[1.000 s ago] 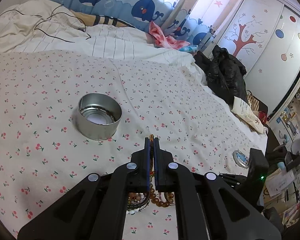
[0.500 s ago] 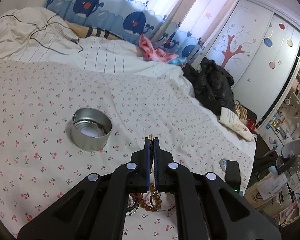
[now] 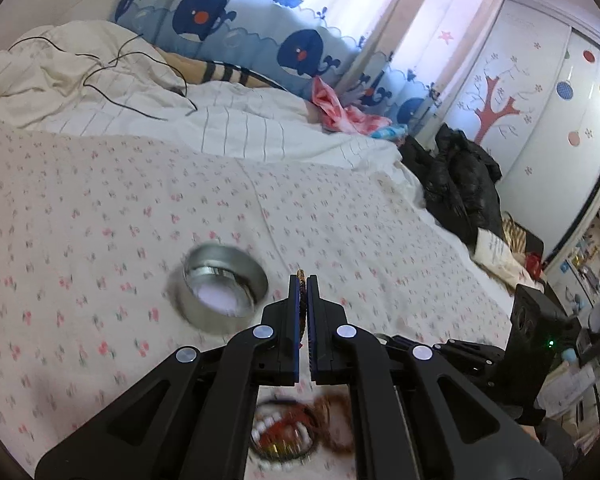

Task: Organize jewelry
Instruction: 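Carry both bracelets into the silver tin and open both grippers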

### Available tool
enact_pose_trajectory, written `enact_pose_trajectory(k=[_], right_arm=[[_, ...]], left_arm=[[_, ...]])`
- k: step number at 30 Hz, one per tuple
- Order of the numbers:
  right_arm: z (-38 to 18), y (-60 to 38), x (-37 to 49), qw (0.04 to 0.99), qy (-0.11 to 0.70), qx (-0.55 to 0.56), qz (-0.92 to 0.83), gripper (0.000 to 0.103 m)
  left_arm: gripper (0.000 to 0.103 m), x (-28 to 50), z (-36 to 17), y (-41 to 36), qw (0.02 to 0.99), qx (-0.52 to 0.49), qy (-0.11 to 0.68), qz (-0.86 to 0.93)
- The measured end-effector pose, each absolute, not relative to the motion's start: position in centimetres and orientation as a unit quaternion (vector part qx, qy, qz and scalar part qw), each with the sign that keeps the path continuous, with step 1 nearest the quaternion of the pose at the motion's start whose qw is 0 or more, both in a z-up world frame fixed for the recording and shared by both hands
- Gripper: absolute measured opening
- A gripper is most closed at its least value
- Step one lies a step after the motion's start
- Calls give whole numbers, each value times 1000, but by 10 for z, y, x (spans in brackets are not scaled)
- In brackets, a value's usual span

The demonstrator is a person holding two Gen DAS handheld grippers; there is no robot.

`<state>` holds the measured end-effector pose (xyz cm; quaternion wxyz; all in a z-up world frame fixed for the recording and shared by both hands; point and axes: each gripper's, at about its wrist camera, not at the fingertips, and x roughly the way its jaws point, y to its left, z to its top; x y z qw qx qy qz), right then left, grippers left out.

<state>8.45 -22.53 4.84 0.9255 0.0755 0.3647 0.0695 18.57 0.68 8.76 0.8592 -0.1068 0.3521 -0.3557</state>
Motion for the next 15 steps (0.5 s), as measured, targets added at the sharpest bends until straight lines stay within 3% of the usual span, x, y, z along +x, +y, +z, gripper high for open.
enact_pose_trajectory(k=[6,13,15], right_arm=[[48,-227,120,927,361,79,68,5],[39,-239,122,923,368,92,65,5],[41,-238,123,924,366,90,67,5]], left_arm=[[3,242,84,-9,852,-132,360,-357],[3,294,27,-43,847,-97,436,-287],[11,298,15,-46,849,-59,461,-249]])
